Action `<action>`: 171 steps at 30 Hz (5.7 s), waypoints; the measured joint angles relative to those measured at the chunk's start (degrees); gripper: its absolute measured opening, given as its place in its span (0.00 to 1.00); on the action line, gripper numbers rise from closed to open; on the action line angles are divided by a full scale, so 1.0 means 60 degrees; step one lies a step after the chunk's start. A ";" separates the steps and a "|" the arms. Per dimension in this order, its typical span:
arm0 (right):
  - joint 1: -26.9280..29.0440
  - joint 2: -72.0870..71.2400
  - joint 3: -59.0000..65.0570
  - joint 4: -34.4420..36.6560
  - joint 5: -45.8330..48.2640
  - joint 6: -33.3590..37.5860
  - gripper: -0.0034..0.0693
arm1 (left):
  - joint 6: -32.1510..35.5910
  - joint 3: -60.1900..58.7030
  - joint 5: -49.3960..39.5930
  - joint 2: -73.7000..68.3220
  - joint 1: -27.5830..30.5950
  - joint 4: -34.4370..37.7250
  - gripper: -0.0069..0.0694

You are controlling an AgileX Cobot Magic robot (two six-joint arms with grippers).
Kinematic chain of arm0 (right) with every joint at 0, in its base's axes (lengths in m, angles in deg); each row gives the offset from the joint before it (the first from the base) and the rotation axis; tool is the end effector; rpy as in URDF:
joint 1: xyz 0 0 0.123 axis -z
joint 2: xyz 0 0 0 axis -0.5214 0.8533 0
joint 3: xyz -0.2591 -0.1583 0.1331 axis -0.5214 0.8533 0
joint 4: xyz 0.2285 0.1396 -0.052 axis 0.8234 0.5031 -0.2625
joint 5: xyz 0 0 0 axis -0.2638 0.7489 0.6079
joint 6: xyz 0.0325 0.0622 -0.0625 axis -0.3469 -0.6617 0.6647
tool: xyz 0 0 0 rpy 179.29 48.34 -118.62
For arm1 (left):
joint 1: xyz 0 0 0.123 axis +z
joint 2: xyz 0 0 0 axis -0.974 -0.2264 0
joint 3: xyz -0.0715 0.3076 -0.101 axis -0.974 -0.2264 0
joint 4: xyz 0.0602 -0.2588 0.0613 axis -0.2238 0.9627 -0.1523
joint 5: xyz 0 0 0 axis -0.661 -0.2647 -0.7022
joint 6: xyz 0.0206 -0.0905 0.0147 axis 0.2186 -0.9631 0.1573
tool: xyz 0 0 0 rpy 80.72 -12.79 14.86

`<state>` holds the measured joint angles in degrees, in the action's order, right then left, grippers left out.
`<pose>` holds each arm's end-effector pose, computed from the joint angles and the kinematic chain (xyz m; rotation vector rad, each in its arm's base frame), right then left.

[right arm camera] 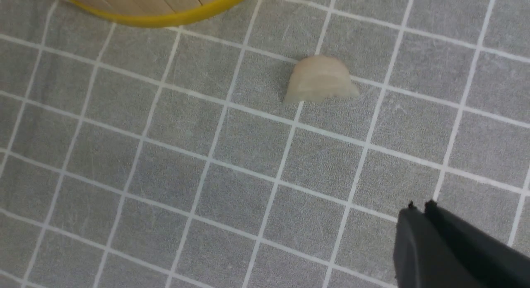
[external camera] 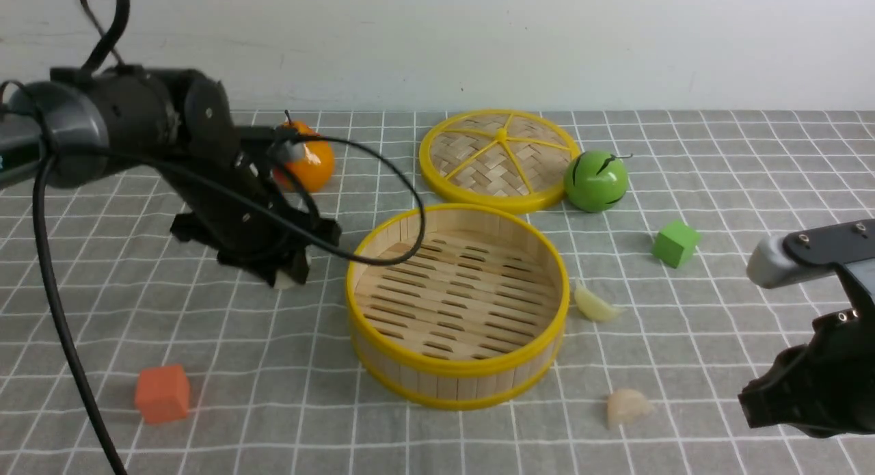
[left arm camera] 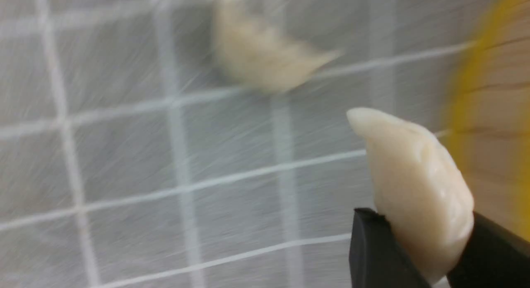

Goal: Put the dumplings into the steamer on the table with the grey tablecloth.
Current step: 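Place the dumpling into the bamboo steamer basket with the left gripper, then reach for and grasp a dumpling on the table with the left gripper, then place the dumpling into the bamboo steamer basket with the left gripper, then reach for and grasp a dumpling lying on the table beside the steamer, then place the dumpling in the bamboo steamer basket with the right gripper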

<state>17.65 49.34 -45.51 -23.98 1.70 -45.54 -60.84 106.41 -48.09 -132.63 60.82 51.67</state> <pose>0.2069 0.0667 0.2922 -0.2937 2.5671 0.3251 0.4250 -0.1307 0.2765 0.2283 2.7115 -0.2336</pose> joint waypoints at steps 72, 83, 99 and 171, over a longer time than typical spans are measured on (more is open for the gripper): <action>0.0000 0.0010 0.0075 0.0945 -0.0393 0.0505 0.12 | -0.3708 0.4218 -0.2112 -0.3992 0.0499 -0.1696 0.31; 0.0000 0.0540 0.0075 0.1171 -0.0518 0.0505 0.13 | -0.1131 0.4186 -0.2261 -0.1908 -0.0204 0.0634 0.31; 0.0000 0.0931 0.0075 0.1414 -0.0587 0.0505 0.14 | -0.0392 0.4170 0.0181 -0.3569 -0.2422 0.1267 0.31; 0.0548 0.6853 -0.7364 0.0619 0.1638 0.2064 0.44 | -0.2307 -0.8994 -0.1185 1.3034 -0.2413 -0.2195 0.07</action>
<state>20.94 90.46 -89.69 -20.26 11.52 -33.16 -74.68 52.45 -55.20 -54.42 46.34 38.49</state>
